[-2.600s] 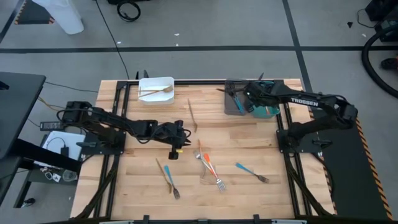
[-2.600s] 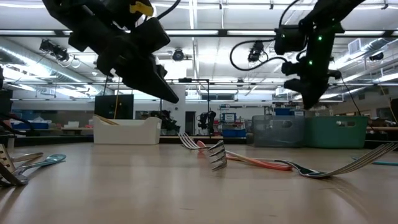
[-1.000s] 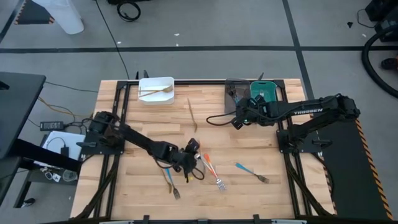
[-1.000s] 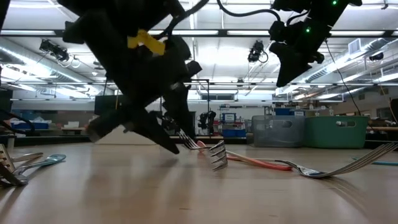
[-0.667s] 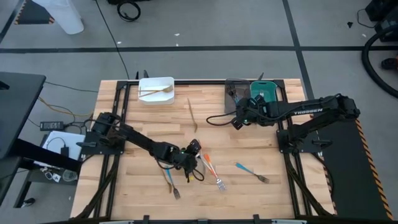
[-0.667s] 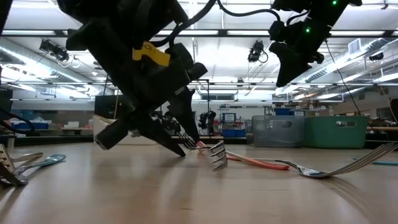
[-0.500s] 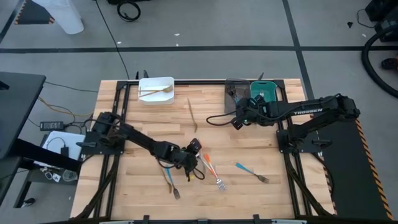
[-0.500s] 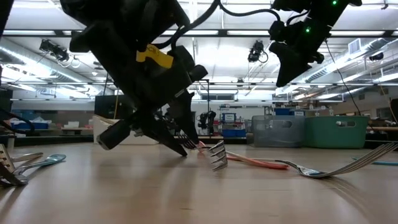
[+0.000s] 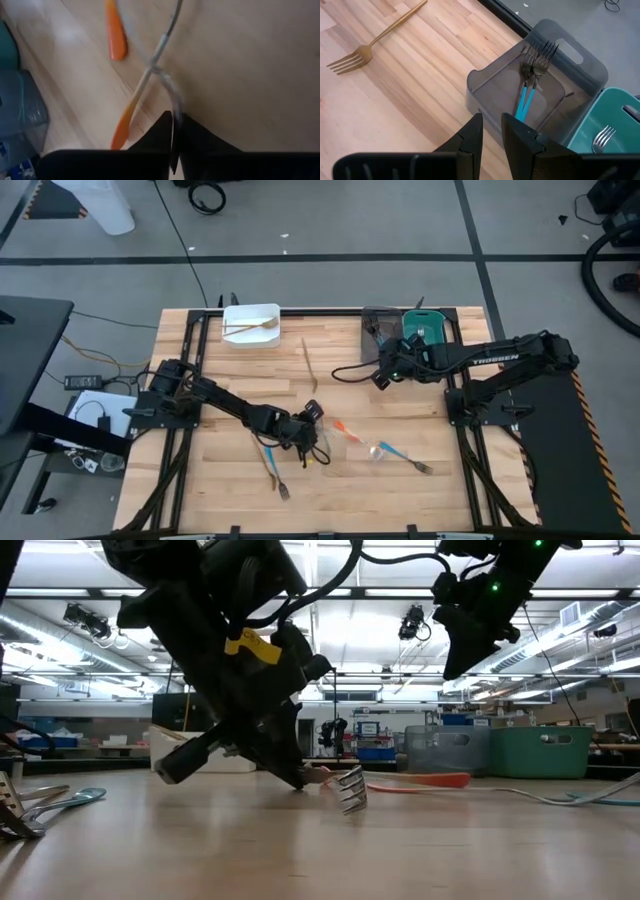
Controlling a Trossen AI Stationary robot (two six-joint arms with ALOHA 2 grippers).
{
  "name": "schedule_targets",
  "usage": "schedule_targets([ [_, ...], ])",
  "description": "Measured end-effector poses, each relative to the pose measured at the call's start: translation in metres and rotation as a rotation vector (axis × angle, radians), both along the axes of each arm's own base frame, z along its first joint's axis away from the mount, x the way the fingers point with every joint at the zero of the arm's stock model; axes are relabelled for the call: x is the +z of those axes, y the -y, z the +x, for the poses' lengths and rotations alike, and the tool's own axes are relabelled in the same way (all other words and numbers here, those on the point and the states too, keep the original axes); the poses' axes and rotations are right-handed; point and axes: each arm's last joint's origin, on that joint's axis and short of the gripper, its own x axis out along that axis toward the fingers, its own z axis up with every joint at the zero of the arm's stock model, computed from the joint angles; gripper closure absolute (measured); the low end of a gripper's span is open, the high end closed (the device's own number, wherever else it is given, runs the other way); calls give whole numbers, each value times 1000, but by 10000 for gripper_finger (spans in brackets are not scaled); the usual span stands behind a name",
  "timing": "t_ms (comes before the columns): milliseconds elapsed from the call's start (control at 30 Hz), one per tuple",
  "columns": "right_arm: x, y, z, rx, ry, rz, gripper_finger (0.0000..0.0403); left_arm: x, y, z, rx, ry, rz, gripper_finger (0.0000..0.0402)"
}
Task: Sort silverware by color (type)
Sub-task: Put the center orange fork into the green bin
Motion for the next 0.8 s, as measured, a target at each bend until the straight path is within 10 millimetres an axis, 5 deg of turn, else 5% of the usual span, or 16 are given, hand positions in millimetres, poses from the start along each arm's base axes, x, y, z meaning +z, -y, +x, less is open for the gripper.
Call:
schedule_targets([
  [367, 2, -11, 9, 247, -15, 33, 319, 21, -12, -4, 2, -5, -53, 390],
  [800, 11, -32, 21, 505, 61, 0, 291, 63, -57, -3, 144, 142, -315, 389],
])
